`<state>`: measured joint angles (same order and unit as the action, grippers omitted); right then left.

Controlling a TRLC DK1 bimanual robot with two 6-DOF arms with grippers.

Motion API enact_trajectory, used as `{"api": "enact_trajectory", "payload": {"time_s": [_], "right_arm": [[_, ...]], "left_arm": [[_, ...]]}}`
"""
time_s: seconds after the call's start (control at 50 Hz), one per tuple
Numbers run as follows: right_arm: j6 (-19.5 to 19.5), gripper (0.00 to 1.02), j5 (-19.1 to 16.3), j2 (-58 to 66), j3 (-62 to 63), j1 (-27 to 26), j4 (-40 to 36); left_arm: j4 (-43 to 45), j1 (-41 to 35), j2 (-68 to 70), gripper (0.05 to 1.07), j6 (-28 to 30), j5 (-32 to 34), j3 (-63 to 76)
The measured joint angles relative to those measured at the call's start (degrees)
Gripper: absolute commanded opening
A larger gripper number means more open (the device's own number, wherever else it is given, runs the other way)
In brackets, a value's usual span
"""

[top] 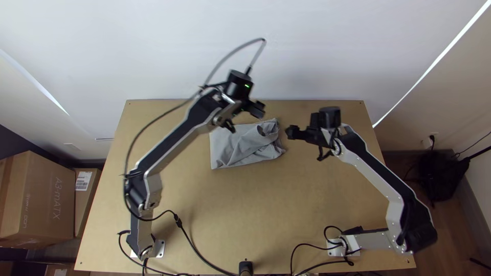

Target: Fold the t-shirt

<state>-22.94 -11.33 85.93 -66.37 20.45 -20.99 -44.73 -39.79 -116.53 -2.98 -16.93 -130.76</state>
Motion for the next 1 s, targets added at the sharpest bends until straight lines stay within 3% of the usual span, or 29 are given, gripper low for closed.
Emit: {"api": "enact_trajectory", "payload": {"time_s": [0.26,0.48,0.66,1.0], "right_arm": [[-1.07,0.97,0.02,14.73,-17.57,8.31,-0.42],[-4.17,0.95,-0.72,26.18,-32.13,12.13,-11.04],[-6.38,0.95,-1.11,31.26,-39.17,12.81,-20.96],[-7.3,0.95,-1.09,31.47,-38.56,10.16,-34.1]], "left_arm": [[-6.49,9.09,10.78,1.03,-2.62,2.82,4.2],[-9.2,18.05,13.33,1.03,-2.75,5.38,4.39],[-9.94,20.63,13.33,1.03,-3.08,5.81,4.79],[-10.01,21.94,13.33,1.03,-3.69,7.1,5.07]]}}
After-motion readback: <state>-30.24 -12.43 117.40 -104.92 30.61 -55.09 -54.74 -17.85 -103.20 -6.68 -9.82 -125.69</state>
